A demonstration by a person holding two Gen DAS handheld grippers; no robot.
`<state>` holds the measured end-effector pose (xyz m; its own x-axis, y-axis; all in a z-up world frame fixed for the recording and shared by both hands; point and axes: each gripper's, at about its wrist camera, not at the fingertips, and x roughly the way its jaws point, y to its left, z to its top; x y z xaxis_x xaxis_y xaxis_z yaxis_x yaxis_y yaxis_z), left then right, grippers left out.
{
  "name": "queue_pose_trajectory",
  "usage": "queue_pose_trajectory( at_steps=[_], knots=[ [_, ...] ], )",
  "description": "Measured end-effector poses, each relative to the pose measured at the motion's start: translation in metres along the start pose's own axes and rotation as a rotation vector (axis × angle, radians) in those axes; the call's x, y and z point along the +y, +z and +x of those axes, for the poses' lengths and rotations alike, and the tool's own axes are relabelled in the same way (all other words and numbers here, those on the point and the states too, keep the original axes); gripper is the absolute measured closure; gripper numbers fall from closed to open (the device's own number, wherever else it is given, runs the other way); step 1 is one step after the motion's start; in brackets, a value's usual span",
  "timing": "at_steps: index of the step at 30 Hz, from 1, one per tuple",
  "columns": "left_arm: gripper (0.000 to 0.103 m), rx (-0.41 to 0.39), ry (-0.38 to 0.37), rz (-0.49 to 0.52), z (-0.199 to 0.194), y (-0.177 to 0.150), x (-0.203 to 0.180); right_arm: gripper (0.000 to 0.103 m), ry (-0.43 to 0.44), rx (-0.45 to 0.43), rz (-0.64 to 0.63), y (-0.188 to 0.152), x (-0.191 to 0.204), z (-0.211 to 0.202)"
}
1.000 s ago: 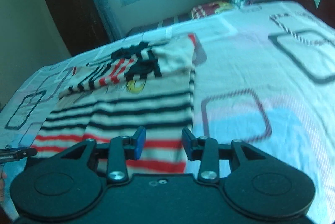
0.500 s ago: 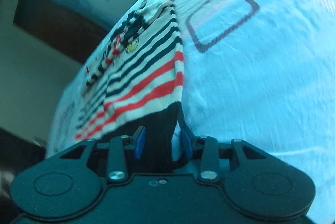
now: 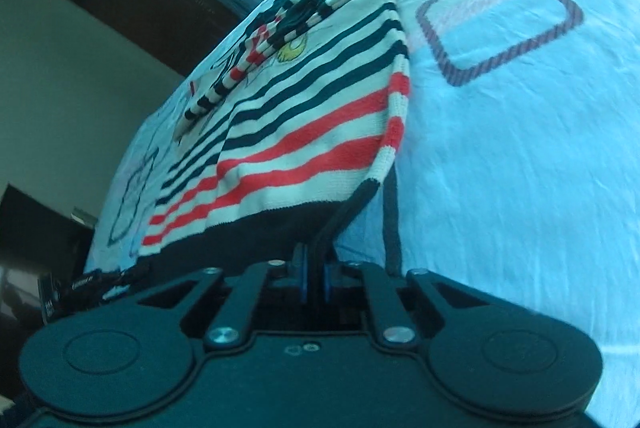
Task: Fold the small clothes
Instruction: 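Grasp the sweater hem with both grippers and lift it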
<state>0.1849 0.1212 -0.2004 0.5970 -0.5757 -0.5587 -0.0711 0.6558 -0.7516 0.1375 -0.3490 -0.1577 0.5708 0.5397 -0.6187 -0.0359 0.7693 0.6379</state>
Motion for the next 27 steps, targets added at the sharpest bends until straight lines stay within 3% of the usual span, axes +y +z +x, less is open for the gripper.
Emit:
queue_pose_trajectory(
  at_steps=[2, 6, 8, 10, 13, 21, 27],
  knots=[
    [0.097, -0.024, -0.009, 0.001, -0.002, -0.003, 0.0, 0.096, -0.016, -0.009, -0.043, 0.0, 0.005, 0.0],
    [0.097, -0.124, -0.064, 0.04, -0.026, -0.006, -0.014, 0.096, -0.004, -0.092, -0.148, -0.001, 0.024, -0.027],
    [0.097, -0.116, -0.025, 0.058, -0.027, -0.003, -0.013, 0.096, -0.011, -0.125, -0.175, 0.0, 0.03, -0.039],
    [0.097, -0.075, 0.052, 0.055, -0.016, -0.007, 0.001, 0.097, -0.04, -0.105, -0.16, -0.002, 0.021, -0.037],
    [0.098, -0.101, 0.02, 0.014, -0.014, -0.008, 0.005, 0.097, -0.099, -0.04, -0.098, -0.012, -0.001, -0.018],
    [0.098, -0.122, -0.021, -0.038, -0.016, -0.005, 0.005, 0.097, -0.072, -0.117, -0.081, -0.007, 0.011, -0.026],
    [0.098, -0.197, -0.094, -0.026, -0.026, 0.019, -0.018, 0.097, -0.033, -0.208, -0.127, 0.022, 0.034, -0.036]
  ],
)
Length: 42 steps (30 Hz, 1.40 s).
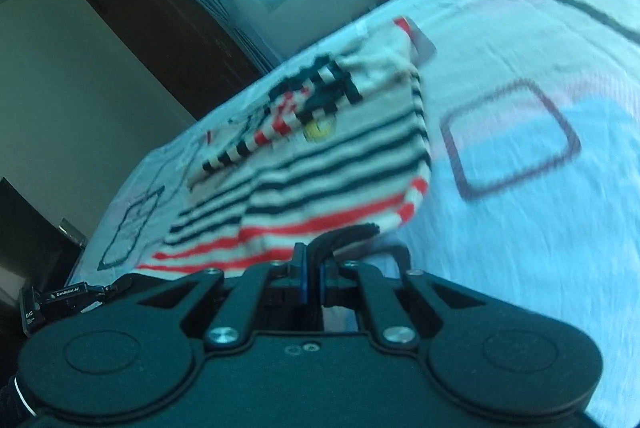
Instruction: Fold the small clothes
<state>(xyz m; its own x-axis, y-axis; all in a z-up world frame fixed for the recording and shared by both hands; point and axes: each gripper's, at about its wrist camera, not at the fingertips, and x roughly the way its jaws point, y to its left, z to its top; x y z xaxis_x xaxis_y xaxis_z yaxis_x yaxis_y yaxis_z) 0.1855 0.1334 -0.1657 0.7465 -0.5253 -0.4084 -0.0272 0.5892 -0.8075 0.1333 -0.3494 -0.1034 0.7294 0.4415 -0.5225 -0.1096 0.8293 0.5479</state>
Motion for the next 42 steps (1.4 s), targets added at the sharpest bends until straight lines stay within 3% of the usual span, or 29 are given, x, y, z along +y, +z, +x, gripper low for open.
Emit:
queue_pose_trajectory(
  at_steps=[5, 12, 17, 24, 29, 31, 32, 33, 34, 35, 38, 42],
  knots=[
    [0.098, -0.062, -0.051, 0.016, 0.019, 0.044, -0.03, 0.097, 0.007, -0.068, -0.036, 0.049, 0.013, 0.012],
    [0.098, -0.078, -0.059, 0.071, 0.07, 0.117, -0.075, 0.097, 0.03, -0.124, -0.003, 0.126, 0.008, 0.042],
    [0.098, -0.056, 0.01, 0.109, 0.118, 0.16, -0.095, 0.097, 0.05, -0.087, 0.042, 0.18, -0.008, 0.089],
    [0.098, -0.017, 0.086, 0.1, 0.201, 0.201, -0.084, 0.096, 0.078, -0.02, 0.107, 0.228, -0.049, 0.177],
    [0.097, 0.007, 0.103, -0.013, 0.257, 0.218, -0.046, 0.095, 0.069, 0.038, 0.161, 0.248, -0.084, 0.247],
    [0.097, -0.027, 0.11, -0.085, 0.269, 0.224, -0.034, 0.087, 0.072, 0.035, 0.195, 0.257, -0.097, 0.269],
    [0.096, -0.049, 0.08, -0.144, 0.272, 0.225, -0.028, 0.078, 0.062, 0.007, 0.203, 0.262, -0.102, 0.274],
    [0.092, -0.072, 0.039, -0.189, 0.272, 0.225, -0.024, 0.076, 0.058, -0.026, 0.212, 0.266, -0.106, 0.275],
    [0.075, -0.093, 0.018, -0.2, 0.272, 0.224, -0.023, 0.076, 0.066, -0.046, 0.223, 0.27, -0.109, 0.275],
    [0.061, -0.114, 0.021, -0.171, 0.269, 0.224, -0.028, 0.076, 0.074, -0.06, 0.229, 0.273, -0.112, 0.273],
    [0.061, -0.106, 0.063, -0.005, 0.262, 0.228, -0.048, 0.074, 0.072, -0.087, 0.148, 0.28, -0.108, 0.255],
    [0.061, -0.03, 0.167, 0.266, 0.266, 0.233, -0.076, 0.072, 0.062, -0.028, -0.004, 0.274, -0.096, 0.244]
  ],
)
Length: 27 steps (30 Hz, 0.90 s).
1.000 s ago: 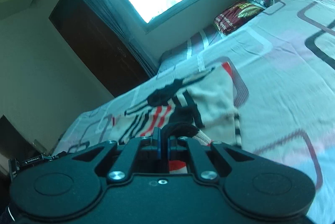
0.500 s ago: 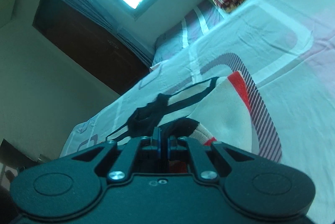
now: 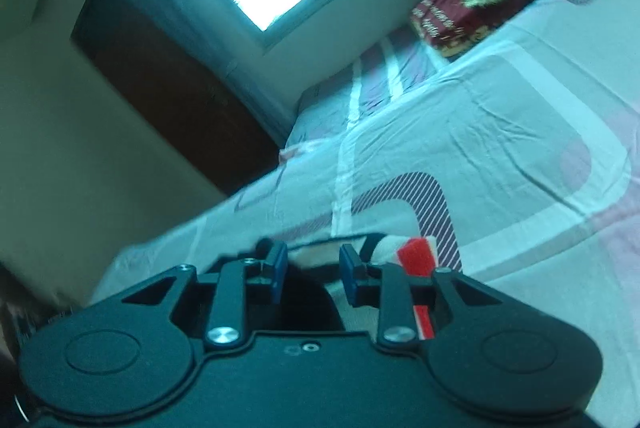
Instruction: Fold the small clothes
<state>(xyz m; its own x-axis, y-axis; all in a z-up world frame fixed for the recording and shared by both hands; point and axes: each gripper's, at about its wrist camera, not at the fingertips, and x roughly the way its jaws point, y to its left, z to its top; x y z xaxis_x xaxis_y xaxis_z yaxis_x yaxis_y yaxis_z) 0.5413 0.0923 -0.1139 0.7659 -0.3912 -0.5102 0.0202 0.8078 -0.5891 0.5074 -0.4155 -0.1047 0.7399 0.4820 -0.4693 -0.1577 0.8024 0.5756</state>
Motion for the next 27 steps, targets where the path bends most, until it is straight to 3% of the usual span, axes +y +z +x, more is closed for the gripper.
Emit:
queue_pose_trajectory(
  at_steps=[3, 6, 27],
  knots=[
    [0.061, 0.073, 0.064, 0.199, 0.017, 0.003, -0.023, 0.072, -0.039, 0.05, -0.096, -0.003, 0.009, 0.01],
    [0.061, 0.096, 0.118, 0.306, 0.03, 0.008, -0.033, 0.072, -0.057, 0.083, -0.137, -0.003, 0.012, 0.024],
    [0.061, 0.322, 0.137, 0.521, 0.087, 0.023, -0.039, 0.08, -0.09, 0.185, -0.373, -0.004, 0.03, 0.071]
  ],
)
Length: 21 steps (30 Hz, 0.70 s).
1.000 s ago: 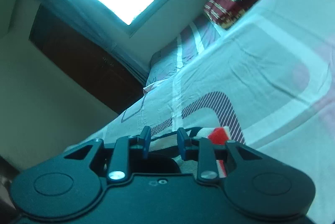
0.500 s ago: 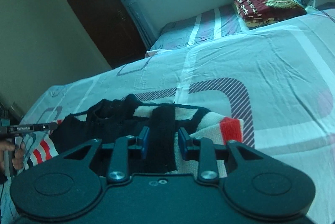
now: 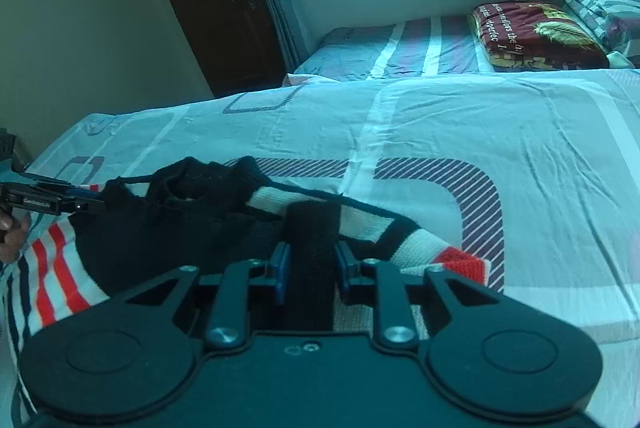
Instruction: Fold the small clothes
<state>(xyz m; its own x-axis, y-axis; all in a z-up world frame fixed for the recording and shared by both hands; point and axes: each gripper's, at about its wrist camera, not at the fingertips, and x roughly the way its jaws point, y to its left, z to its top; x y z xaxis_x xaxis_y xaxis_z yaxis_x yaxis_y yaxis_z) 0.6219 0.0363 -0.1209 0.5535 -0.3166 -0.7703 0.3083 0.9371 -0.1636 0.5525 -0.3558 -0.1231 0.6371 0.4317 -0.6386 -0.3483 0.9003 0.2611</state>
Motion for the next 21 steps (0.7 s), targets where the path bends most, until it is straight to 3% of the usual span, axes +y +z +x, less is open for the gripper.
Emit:
queue_pose_trajectory(
  at_steps=[2, 5, 12, 13, 14, 15, 17, 19, 21],
  knots=[
    [0.062, 0.008, -0.014, -0.016, -0.003, 0.001, 0.001, 0.074, 0.011, 0.0, 0.001, 0.0, 0.001, 0.002],
    [0.066, 0.003, 0.006, 0.05, -0.004, -0.003, -0.008, 0.073, 0.001, 0.011, -0.018, 0.002, 0.004, 0.004],
    [0.065, -0.023, 0.024, 0.089, -0.005, -0.006, -0.011, 0.073, 0.004, 0.023, 0.005, 0.002, 0.002, 0.002],
    [0.066, -0.023, 0.022, 0.091, -0.004, -0.006, -0.011, 0.074, 0.01, 0.031, 0.009, 0.002, 0.001, 0.003],
    [0.077, -0.032, 0.025, 0.09, -0.004, -0.006, -0.011, 0.087, 0.001, 0.028, 0.001, 0.002, 0.002, 0.004],
    [0.094, -0.044, 0.047, 0.093, -0.004, -0.006, -0.012, 0.097, -0.017, 0.018, -0.016, 0.001, 0.004, 0.004],
    [0.097, -0.126, 0.093, 0.081, -0.015, -0.007, -0.014, 0.097, -0.052, -0.033, -0.057, -0.002, 0.011, -0.001],
    [0.097, -0.217, 0.089, 0.06, -0.031, -0.006, -0.016, 0.097, -0.071, -0.101, -0.07, -0.003, 0.015, -0.012],
    [0.097, -0.256, 0.083, 0.054, -0.042, -0.003, -0.015, 0.097, -0.088, -0.153, -0.075, 0.0, 0.017, -0.022]
  ],
)
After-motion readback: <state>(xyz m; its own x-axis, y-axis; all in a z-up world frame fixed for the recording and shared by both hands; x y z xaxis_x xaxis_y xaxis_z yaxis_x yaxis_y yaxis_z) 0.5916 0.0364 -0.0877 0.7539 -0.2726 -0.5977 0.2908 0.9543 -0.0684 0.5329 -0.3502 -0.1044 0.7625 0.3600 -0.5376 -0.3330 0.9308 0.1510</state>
